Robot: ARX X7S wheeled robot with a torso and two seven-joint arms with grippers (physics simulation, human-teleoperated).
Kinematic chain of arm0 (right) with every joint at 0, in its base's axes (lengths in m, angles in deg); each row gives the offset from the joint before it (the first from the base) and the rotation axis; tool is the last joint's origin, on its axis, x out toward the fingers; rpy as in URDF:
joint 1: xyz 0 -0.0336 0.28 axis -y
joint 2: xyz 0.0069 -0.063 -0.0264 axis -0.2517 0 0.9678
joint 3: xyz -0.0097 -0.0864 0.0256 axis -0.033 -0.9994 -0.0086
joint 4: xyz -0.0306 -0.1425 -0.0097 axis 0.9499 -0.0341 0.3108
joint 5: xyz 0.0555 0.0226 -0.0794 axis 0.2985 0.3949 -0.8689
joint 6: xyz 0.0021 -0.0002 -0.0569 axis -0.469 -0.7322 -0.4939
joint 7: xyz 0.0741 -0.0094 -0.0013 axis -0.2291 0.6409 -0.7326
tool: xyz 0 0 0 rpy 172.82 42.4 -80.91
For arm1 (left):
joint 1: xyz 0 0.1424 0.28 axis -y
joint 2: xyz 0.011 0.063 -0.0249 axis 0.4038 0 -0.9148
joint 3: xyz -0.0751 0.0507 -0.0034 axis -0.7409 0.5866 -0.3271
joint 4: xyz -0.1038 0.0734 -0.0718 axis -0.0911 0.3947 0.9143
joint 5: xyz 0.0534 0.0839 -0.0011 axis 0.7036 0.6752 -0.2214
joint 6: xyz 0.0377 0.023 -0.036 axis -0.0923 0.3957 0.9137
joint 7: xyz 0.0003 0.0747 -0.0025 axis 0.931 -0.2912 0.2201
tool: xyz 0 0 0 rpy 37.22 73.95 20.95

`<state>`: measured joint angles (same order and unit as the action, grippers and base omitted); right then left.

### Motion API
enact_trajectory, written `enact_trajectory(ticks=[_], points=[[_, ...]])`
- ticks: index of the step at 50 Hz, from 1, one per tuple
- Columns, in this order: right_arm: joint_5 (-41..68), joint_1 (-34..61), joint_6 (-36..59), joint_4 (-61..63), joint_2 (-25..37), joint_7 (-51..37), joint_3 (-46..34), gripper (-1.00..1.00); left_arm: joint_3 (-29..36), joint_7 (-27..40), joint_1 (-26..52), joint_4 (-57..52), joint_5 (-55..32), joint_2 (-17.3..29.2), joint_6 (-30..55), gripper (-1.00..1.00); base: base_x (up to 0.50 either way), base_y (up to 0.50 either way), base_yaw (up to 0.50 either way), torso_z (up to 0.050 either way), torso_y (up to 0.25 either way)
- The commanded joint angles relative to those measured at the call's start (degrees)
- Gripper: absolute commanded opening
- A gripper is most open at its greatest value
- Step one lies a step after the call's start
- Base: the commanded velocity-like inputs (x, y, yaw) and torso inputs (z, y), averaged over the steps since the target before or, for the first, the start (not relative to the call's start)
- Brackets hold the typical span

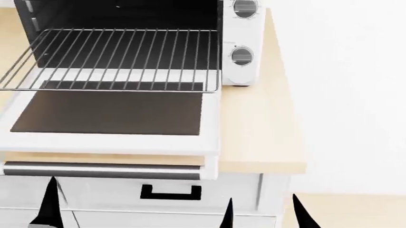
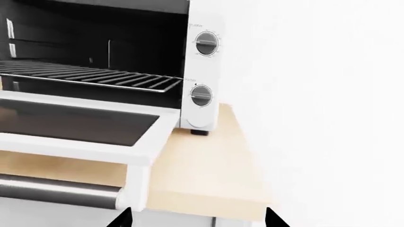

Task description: Place the scone on the rack of the toaster oven.

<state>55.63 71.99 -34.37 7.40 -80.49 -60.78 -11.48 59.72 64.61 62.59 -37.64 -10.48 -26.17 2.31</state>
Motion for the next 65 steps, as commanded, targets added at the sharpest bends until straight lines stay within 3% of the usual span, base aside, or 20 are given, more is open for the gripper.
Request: enact_trajectory(ticks=[1, 65], points=[[0.0, -0.5, 1.1, 3.3, -0.6, 1.2, 0.2, 1.0, -3.0, -1.4, -0.4, -1.8, -1.2, -0.1, 1.4, 1.0, 0.0, 0.5, 0.0, 0.05, 0.08], [3.2, 0.0, 0.5, 4.4, 2.2, -1.6, -2.9, 1.0, -3.1, 2.9, -0.3, -4.0, -4.7, 3.5, 2.6, 1.0, 0.0, 0.5, 0.0, 0.05, 0.077]])
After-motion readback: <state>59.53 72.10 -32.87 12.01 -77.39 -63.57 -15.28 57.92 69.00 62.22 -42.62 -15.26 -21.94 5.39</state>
